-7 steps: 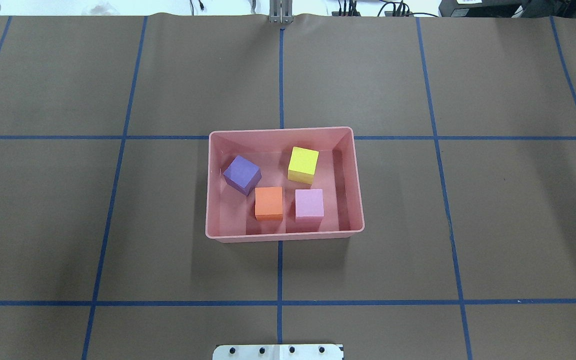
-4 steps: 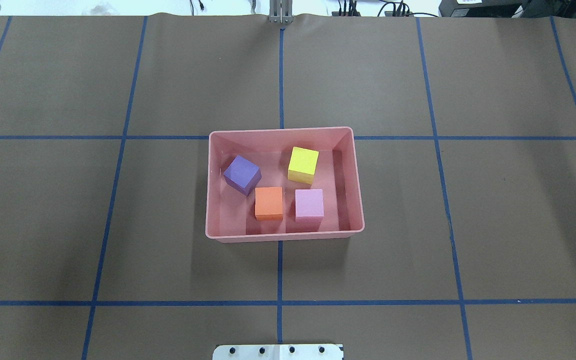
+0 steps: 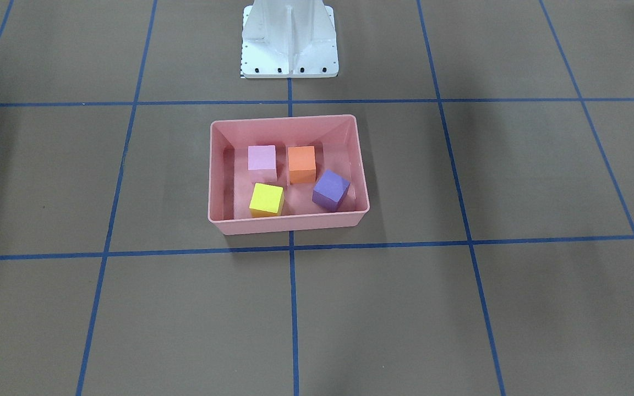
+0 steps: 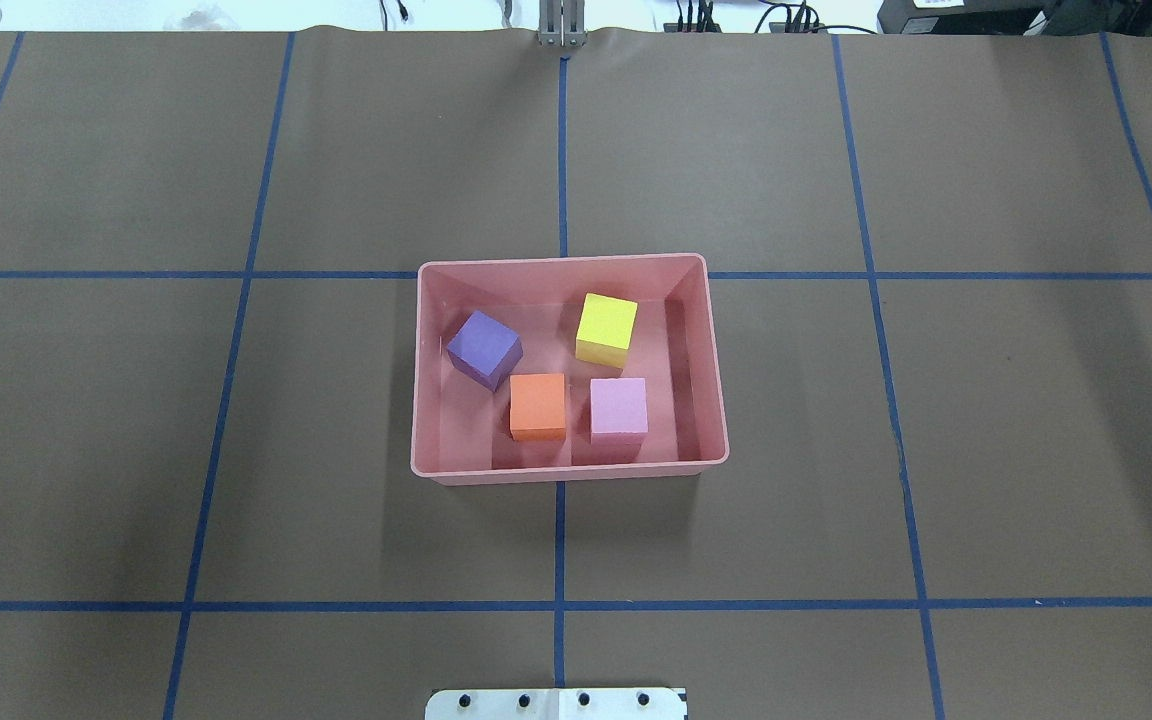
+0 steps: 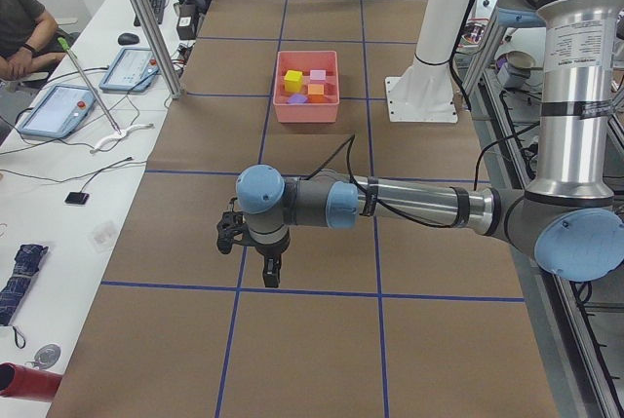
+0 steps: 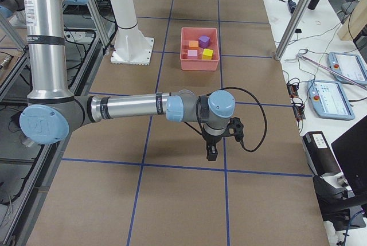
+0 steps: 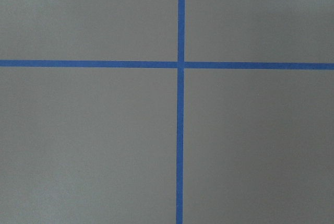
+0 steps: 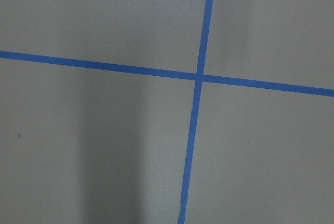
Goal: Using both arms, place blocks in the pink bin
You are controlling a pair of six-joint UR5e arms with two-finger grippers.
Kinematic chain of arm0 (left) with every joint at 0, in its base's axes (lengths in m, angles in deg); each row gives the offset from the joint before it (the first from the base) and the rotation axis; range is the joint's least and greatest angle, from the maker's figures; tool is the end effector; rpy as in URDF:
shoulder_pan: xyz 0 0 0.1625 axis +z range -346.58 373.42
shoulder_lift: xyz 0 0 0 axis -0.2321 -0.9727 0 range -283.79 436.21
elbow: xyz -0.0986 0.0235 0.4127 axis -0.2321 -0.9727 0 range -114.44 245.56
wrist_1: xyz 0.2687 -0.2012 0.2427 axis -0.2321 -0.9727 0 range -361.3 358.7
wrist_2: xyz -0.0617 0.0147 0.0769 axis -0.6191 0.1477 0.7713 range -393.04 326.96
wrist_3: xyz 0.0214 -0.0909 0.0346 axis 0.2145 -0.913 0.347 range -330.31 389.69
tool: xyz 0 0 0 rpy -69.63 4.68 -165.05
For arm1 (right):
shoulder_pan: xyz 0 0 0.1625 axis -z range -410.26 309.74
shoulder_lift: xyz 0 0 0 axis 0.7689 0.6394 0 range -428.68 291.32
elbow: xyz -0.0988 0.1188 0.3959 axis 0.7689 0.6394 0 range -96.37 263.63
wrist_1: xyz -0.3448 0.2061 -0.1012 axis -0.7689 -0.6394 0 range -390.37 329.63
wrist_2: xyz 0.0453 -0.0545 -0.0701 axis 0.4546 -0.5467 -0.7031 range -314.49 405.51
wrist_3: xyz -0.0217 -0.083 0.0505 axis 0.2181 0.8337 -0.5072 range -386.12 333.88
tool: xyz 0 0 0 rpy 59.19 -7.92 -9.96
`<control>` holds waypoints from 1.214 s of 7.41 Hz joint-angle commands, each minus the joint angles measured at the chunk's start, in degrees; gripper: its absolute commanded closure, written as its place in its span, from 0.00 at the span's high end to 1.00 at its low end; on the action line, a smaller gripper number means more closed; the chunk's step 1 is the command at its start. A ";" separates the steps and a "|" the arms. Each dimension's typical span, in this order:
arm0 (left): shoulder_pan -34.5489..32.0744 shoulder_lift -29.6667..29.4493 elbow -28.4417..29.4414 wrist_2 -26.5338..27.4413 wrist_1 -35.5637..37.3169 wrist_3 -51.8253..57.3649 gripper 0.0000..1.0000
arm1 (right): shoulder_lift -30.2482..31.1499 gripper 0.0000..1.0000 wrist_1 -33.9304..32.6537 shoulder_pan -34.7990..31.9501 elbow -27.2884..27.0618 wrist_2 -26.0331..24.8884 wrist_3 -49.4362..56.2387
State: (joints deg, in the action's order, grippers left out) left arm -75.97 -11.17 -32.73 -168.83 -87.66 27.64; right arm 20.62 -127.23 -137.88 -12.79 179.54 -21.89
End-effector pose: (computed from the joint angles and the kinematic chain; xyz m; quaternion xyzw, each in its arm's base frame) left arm -0.0570 -0.4735 0.6142 0.0073 0.3893 -0.0046 0.9211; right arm 0.0436 -0.4966 0.6100 0.0082 -0.3747 -0.0543 0.9255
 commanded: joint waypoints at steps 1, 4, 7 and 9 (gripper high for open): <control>0.00 0.27 -0.40 -0.08 -0.04 -0.06 1.00 | 0.09 1.00 0.01 0.00 0.00 0.00 -0.01; 0.00 0.45 -0.58 0.01 -0.04 -0.06 1.00 | 0.26 1.00 -0.08 0.00 0.17 0.00 0.08; -0.09 0.62 -0.41 0.01 0.05 -0.24 1.00 | 0.87 1.00 -0.08 0.00 0.96 0.00 0.08; -0.09 0.63 -0.05 0.01 0.13 -0.32 1.00 | 1.14 1.00 0.01 -0.09 0.97 -0.09 0.08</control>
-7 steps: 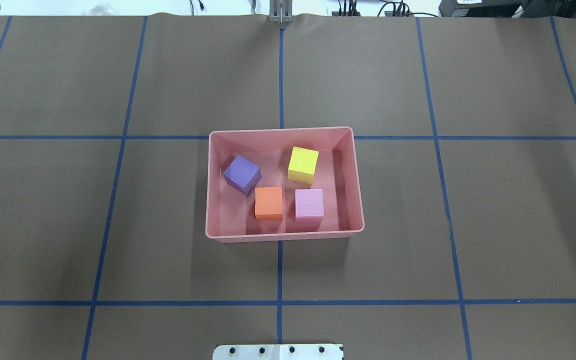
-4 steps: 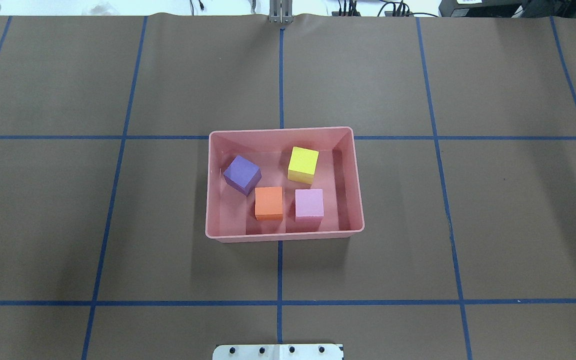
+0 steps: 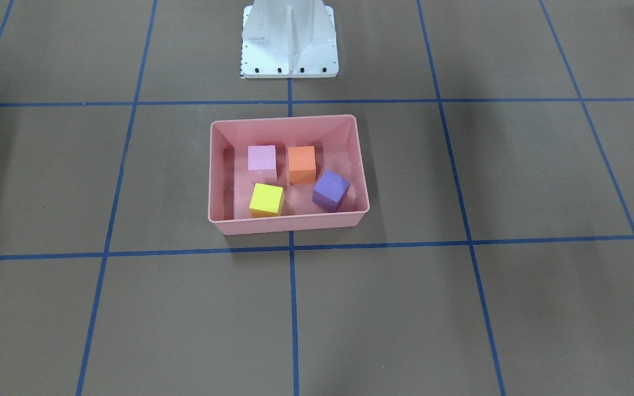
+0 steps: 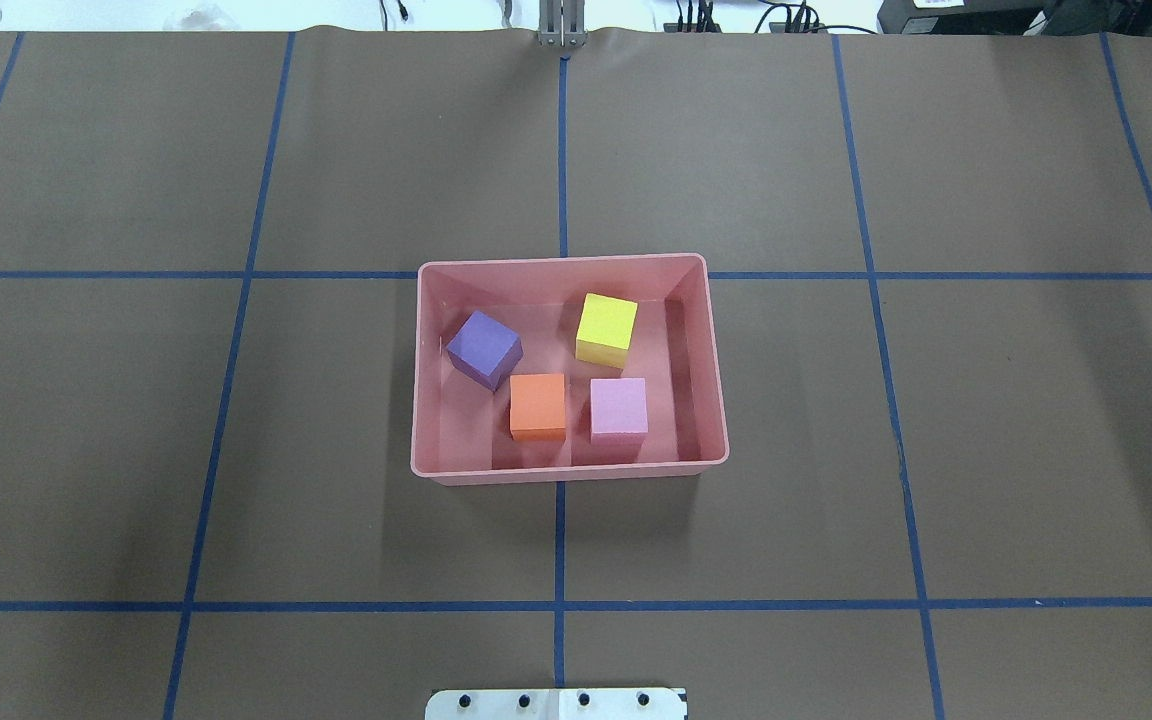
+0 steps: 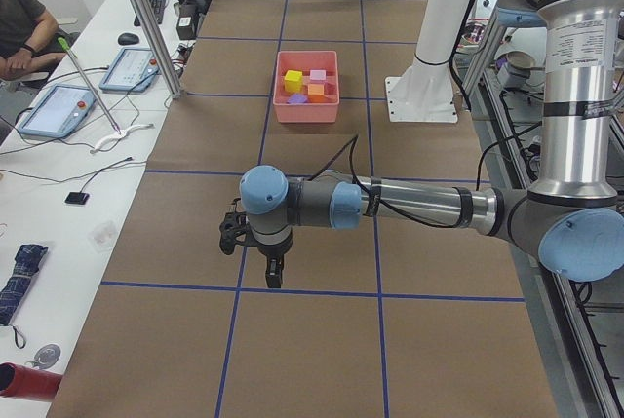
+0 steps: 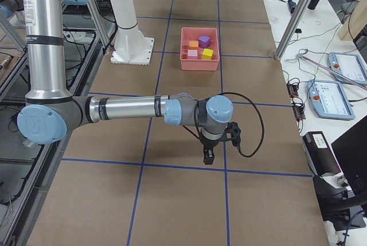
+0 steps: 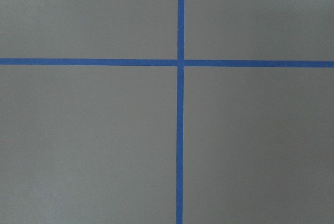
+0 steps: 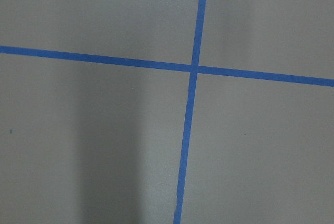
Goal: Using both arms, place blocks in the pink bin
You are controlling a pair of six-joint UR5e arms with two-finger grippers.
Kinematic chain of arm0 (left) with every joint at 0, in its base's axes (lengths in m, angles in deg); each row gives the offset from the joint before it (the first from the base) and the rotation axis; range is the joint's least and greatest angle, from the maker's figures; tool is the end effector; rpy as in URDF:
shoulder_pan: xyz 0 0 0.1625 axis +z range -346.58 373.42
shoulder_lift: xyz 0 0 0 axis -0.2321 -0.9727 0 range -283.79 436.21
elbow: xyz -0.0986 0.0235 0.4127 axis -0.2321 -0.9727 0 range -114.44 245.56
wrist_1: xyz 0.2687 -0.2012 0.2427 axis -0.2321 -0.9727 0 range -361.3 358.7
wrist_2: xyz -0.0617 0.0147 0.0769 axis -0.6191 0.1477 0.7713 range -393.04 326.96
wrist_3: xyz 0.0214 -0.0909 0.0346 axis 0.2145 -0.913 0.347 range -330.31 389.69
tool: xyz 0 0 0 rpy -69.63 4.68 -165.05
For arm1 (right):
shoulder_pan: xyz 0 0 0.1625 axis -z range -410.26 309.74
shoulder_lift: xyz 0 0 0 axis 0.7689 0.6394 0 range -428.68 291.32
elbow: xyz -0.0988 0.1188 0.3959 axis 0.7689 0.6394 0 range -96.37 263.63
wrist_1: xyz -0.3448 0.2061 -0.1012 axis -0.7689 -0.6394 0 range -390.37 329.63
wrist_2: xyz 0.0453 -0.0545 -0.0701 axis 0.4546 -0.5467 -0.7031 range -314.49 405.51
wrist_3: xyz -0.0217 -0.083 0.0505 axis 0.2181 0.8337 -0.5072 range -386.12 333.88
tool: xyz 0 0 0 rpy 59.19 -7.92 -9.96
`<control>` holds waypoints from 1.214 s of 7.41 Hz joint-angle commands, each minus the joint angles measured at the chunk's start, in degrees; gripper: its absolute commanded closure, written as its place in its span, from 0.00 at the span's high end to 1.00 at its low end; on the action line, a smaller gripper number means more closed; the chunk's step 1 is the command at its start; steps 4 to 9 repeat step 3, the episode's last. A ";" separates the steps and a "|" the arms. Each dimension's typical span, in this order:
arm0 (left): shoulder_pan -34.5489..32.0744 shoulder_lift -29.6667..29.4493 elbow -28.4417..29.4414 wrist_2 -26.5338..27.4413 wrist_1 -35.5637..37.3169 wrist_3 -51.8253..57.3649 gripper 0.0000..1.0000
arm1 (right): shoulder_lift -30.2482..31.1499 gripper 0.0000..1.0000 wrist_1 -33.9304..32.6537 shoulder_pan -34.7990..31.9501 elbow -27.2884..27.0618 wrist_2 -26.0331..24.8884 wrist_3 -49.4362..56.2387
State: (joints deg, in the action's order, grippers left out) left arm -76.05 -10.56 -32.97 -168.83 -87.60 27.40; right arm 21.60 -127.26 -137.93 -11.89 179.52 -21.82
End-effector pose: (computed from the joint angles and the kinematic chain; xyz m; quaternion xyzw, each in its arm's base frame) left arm -0.0577 -0.4686 0.6172 0.0033 0.3893 -0.0087 0.9211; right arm 0.0444 -0.4883 0.6261 -0.0069 -0.3748 -0.0482 0.9258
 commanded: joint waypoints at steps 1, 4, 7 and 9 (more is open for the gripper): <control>-0.09 0.02 0.01 0.00 0.08 -2.09 1.00 | 0.08 1.00 0.03 -0.04 0.07 -0.24 0.00; -0.18 -0.07 -0.25 0.09 -0.01 -3.42 1.00 | 0.16 1.00 -0.05 -0.04 0.07 -0.25 0.00; -0.18 -0.07 -0.25 0.09 -0.01 -3.42 1.00 | 0.16 1.00 -0.05 -0.04 0.07 -0.25 0.00; -0.18 -0.07 -0.25 0.09 -0.01 -3.42 1.00 | 0.16 1.00 -0.05 -0.04 0.07 -0.25 0.00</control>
